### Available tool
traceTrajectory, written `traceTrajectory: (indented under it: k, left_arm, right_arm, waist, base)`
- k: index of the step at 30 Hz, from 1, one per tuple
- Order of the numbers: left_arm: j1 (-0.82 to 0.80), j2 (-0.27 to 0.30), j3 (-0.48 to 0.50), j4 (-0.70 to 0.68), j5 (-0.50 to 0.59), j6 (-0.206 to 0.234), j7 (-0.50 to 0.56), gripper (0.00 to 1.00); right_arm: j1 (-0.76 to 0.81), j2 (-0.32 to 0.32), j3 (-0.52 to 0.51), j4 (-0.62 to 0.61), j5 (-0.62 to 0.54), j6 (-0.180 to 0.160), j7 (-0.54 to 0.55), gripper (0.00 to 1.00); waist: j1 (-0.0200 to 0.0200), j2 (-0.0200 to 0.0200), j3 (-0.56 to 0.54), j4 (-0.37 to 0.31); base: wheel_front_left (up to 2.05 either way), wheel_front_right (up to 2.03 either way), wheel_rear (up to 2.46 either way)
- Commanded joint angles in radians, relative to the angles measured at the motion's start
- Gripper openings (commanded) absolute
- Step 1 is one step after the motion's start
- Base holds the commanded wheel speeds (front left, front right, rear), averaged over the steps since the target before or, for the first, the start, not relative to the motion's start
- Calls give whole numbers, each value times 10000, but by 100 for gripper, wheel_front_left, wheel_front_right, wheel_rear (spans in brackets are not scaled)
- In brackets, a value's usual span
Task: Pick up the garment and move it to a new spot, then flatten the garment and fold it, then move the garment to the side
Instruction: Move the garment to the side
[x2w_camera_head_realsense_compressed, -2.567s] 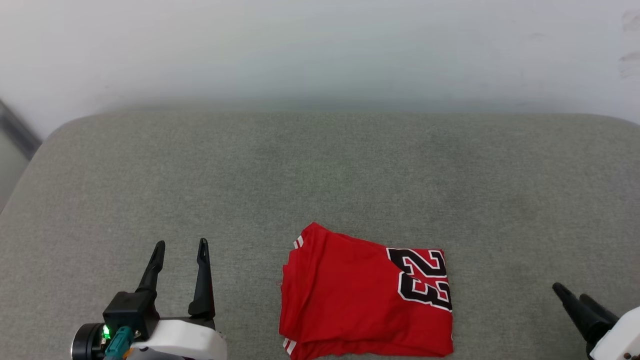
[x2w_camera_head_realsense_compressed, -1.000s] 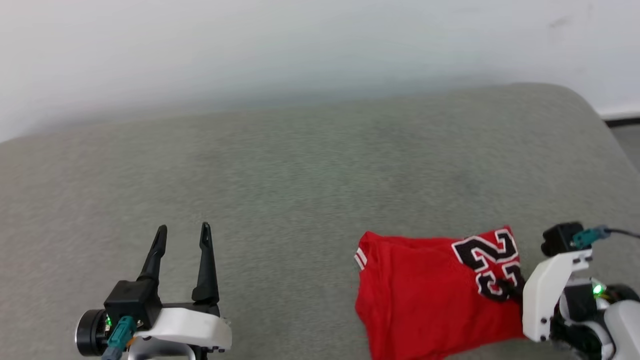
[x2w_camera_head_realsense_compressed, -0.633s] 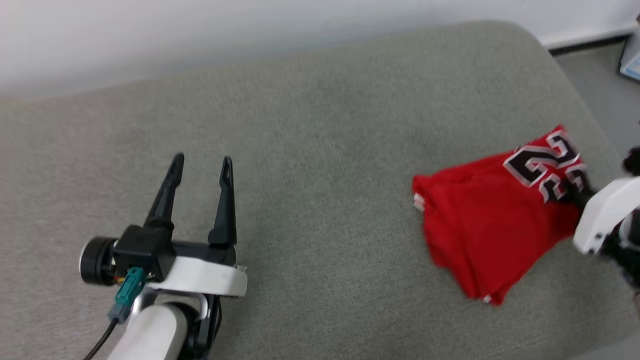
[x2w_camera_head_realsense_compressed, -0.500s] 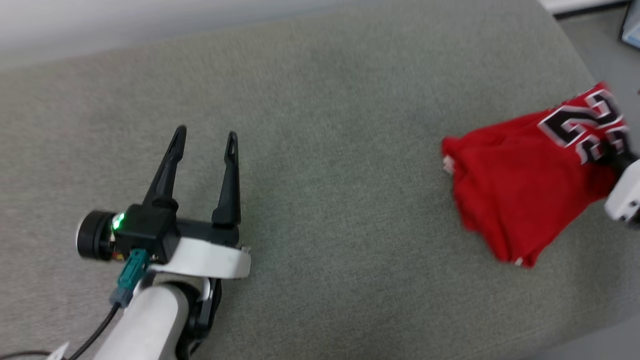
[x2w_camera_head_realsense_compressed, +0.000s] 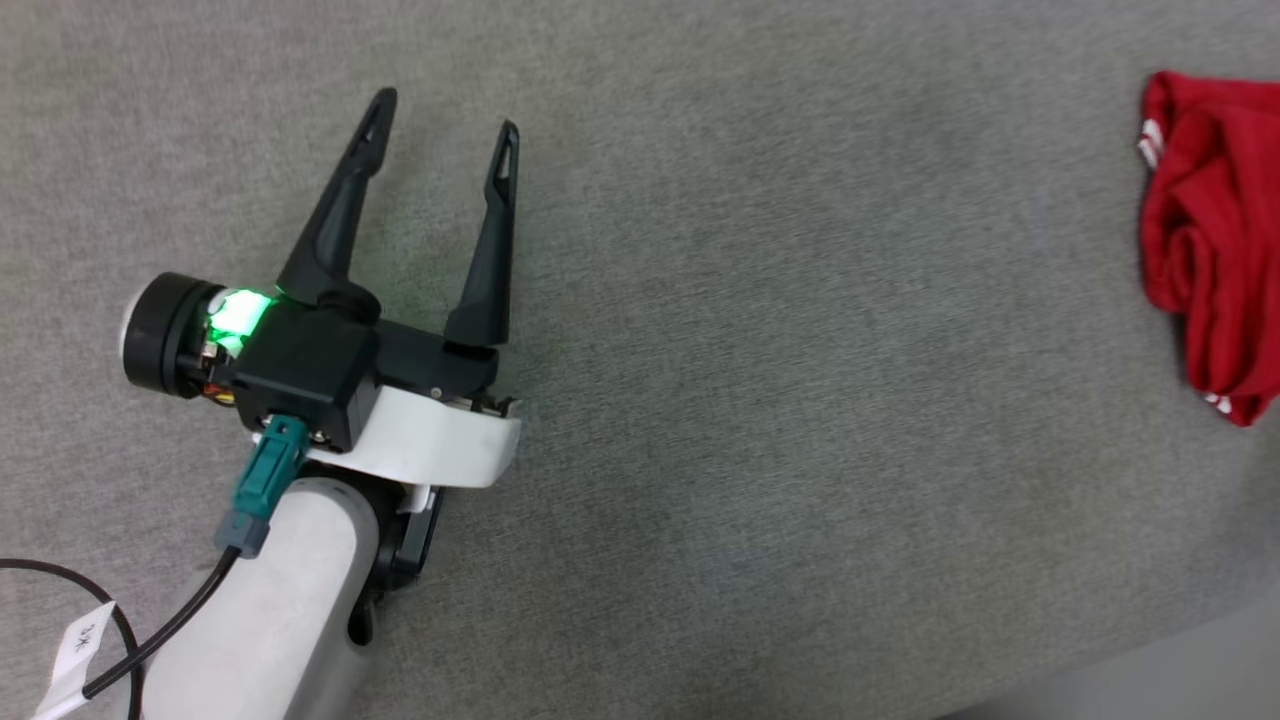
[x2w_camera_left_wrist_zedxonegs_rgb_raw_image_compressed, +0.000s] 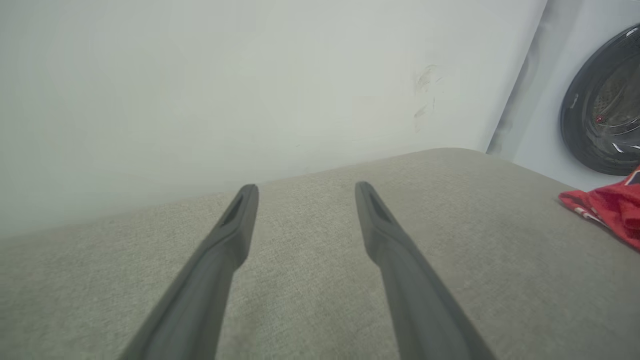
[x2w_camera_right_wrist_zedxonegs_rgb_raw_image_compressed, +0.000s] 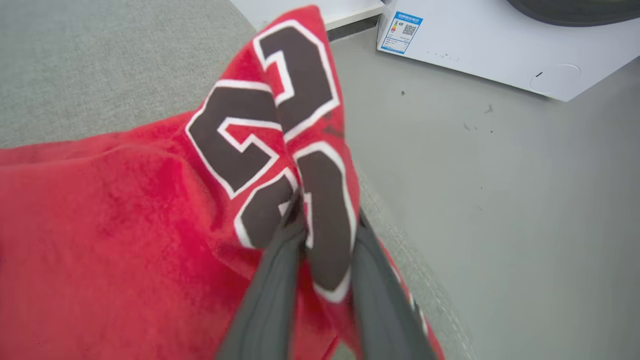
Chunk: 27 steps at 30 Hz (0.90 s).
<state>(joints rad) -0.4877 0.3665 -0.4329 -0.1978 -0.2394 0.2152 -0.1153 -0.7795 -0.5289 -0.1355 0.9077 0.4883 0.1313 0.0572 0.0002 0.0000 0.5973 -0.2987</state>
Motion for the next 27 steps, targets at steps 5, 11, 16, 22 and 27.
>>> traceTrajectory:
  k: [5, 11, 16, 22, 27]
  left_arm:
    - [-93, 109, 2, -81, 46, 43, 99, 100]
    - [618, -30, 85, 378, -322, 218, -263, 100]
    - [1467, -203, 261, 863, -784, 422, -668, 100]
    - [2546, -441, 512, 1348, -1324, 666, -1020, 100]
    - [3243, -594, 736, 1671, -1709, 754, -1218, 100]
  right_arm:
    - [-482, 190, -22, 923, -625, -11, -1148, 100]
    - [-572, 71, 69, 1405, -1581, -11, -2494, 100]
    - [247, 278, 657, 674, -1791, -11, -2702, 100]
    - [1793, 874, 941, -902, -1673, -11, -2817, 100]
    - [3227, 1562, 1001, -2611, -1860, -11, -2542, 100]
  waist:
    - [-2, 0, 186, 97]
    - [-2, 0, -981, 51]
    - [-2, 0, -2154, 204]
    - [-2, 0, -3402, 612]
    - [-2, 0, -4145, 1146]
  base:
    - [0, 0, 0]
    - [0, 0, 0]
    - [0, 0, 0]
    - [0, 0, 0]
    - [0, 0, 0]
